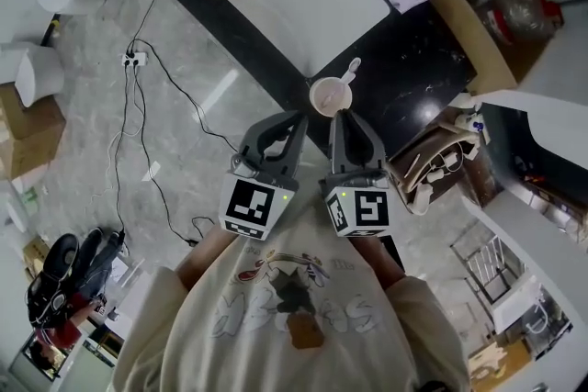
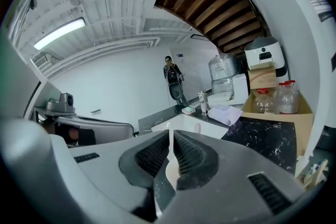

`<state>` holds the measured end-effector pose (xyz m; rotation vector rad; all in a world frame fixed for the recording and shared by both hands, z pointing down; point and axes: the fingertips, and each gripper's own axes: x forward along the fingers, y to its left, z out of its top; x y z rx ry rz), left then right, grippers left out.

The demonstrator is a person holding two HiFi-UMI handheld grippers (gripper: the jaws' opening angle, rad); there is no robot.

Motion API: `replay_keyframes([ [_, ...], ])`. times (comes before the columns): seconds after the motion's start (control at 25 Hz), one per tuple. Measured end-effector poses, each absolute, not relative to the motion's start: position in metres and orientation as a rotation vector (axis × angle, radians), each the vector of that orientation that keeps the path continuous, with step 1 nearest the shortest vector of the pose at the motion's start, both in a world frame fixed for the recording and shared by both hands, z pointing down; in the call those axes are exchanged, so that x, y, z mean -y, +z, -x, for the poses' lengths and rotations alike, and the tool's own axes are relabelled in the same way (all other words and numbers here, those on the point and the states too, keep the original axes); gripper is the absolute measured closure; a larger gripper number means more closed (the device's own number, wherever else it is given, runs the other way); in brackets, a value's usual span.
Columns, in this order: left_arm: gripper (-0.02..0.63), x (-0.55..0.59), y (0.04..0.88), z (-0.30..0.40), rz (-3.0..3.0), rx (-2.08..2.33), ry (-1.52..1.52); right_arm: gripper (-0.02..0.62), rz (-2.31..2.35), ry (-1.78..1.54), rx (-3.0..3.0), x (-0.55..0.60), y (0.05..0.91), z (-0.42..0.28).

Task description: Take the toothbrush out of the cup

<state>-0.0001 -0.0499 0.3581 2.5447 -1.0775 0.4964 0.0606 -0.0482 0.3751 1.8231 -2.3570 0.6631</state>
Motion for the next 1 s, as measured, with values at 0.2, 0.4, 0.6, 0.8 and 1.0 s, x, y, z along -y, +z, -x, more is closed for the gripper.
replay_keyframes([
  [0.2, 0.594, 0.067, 0.361, -0.014, -2.511, 1.080, 0.488, 0.561, -1.747, 0.650, 2.377, 0.064, 0.382, -0.065],
  [0.4, 0.594, 0.073, 0.367, -0.017, -2.532, 1.058, 0.503, 0.454, -1.757, 0.718, 2.344, 0.074, 0.401, -0.069],
  [0.6, 0.594, 0.073, 0.374, -0.015, -2.534, 1.019, 0.534, 0.474, -1.822, 0.721, 2.250, 0.080, 0.408, -0.081],
  [0.8, 0.594, 0.080, 0.380, -0.018, -2.520, 1.016, 0.527, 0.482, -1.808, 0.776, 2.232, 0.087, 0.418, -0.086],
  [1.0, 0.594, 0.085, 0.386, -0.018, -2.497, 1.032, 0.525, 0.482, -1.753, 0.837, 2.237, 0.092, 0.430, -0.084],
])
